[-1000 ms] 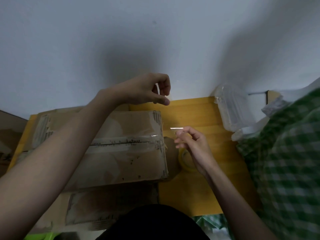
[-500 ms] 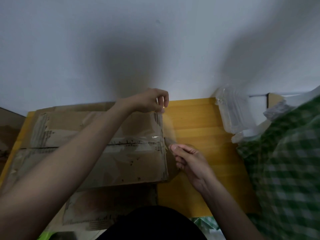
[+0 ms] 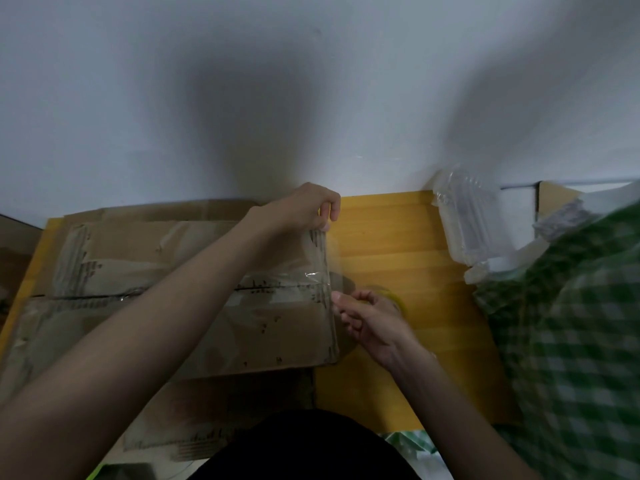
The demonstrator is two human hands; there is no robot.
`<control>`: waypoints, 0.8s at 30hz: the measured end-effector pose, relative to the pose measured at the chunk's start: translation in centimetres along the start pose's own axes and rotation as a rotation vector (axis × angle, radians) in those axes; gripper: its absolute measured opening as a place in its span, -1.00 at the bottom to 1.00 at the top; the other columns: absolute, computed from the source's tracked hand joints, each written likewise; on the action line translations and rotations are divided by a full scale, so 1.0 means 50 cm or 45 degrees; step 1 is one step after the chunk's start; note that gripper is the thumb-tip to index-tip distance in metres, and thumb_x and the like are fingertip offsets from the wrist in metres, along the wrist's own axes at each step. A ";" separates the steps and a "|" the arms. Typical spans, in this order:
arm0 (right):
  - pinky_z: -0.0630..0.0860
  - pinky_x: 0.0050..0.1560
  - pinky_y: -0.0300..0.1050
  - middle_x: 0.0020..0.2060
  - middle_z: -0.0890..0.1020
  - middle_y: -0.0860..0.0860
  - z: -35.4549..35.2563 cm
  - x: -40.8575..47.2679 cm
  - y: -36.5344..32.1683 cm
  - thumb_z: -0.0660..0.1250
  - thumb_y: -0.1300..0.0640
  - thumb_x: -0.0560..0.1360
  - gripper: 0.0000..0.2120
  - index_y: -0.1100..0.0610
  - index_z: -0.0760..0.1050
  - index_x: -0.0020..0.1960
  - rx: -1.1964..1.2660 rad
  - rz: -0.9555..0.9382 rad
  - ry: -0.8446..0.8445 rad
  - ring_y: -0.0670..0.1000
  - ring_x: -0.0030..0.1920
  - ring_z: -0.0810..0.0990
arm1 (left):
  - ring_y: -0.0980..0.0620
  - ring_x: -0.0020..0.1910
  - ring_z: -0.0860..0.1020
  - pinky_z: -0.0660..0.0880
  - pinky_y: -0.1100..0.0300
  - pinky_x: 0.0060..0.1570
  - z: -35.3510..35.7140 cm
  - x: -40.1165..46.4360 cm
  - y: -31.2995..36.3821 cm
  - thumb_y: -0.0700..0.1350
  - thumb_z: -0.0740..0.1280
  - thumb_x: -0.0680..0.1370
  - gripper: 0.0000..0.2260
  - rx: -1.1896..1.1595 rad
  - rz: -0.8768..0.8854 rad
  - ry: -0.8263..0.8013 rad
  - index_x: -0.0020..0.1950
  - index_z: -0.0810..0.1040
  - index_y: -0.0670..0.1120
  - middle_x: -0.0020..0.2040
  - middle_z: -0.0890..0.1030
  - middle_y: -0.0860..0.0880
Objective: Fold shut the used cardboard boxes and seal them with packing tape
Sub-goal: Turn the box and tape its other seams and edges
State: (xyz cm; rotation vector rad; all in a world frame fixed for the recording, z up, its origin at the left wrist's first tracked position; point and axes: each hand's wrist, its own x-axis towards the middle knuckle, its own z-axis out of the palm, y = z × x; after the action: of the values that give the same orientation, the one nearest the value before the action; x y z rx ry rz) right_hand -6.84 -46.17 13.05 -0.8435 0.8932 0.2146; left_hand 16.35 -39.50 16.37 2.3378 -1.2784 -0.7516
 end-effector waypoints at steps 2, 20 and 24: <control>0.50 -0.34 -0.22 -0.28 0.68 0.06 -0.001 0.006 0.003 0.64 0.11 0.19 -0.49 0.13 0.46 0.02 0.006 0.032 -0.023 -0.10 -0.41 0.56 | 0.12 -0.19 0.47 0.37 0.24 -0.24 0.003 0.004 -0.003 -0.30 0.47 0.48 -0.85 0.014 0.013 0.007 -0.06 0.59 -0.08 -0.16 0.57 0.02; 0.42 -0.42 -0.26 -0.32 0.56 0.01 -0.072 0.045 0.040 0.50 0.03 0.45 -0.79 0.13 0.54 -0.14 -0.257 0.175 -0.298 -0.10 -0.37 0.49 | 0.02 -0.04 0.42 0.43 0.04 -0.05 0.070 -0.068 -0.007 -0.25 0.35 0.55 -0.92 0.272 0.339 0.375 0.00 0.58 -0.10 -0.02 0.46 0.00; 0.52 -0.30 -0.15 -0.20 0.62 0.10 -0.138 0.115 0.059 0.44 0.04 0.55 -0.80 0.18 0.60 -0.06 -0.584 -0.100 0.205 0.00 -0.25 0.57 | -0.04 0.06 0.44 0.44 0.11 0.02 0.091 -0.104 -0.010 -0.12 0.40 0.56 -0.85 0.352 0.328 0.407 0.09 0.64 -0.14 0.09 0.51 -0.08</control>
State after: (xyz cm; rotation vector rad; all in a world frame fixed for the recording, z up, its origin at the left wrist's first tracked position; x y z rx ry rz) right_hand -8.81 -50.15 4.74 -1.3342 0.9744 0.2919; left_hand 11.60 -35.10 13.93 2.3108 -1.5685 -0.1183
